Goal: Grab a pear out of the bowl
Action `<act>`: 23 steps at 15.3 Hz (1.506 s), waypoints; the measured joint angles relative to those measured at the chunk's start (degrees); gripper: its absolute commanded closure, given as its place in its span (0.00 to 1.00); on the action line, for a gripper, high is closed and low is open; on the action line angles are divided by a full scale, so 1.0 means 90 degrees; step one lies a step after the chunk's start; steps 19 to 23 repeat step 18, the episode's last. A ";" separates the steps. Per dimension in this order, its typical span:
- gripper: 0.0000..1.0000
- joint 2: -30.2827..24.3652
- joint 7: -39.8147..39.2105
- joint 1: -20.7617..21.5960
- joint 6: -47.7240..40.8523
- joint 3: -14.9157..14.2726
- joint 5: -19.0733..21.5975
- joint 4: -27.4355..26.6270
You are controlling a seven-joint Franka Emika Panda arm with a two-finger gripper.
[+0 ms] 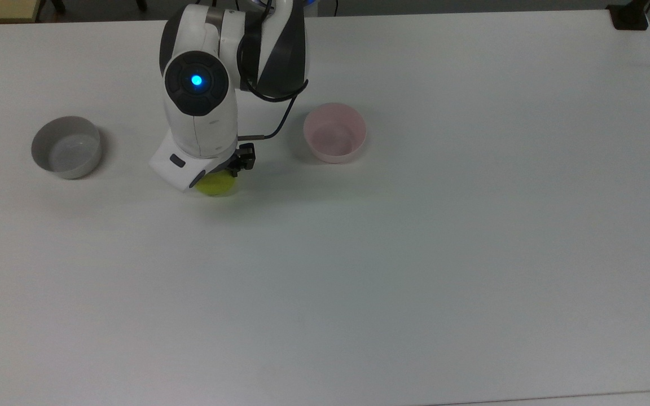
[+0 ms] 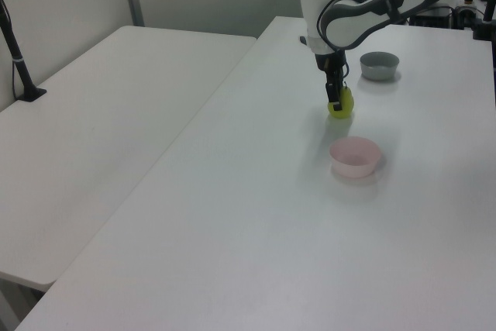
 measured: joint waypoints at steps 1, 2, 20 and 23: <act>0.00 0.0008 0.0000 0.0002 0.0011 0.0001 0.0000 0.0018; 0.00 0.0014 0.0000 0.0001 0.0028 0.0001 0.0000 0.0018; 0.00 -0.2557 0.1852 -0.0094 -0.2070 -0.0007 0.0006 0.0024; 0.00 -0.2557 0.1852 -0.0094 -0.2070 -0.0007 0.0006 0.0024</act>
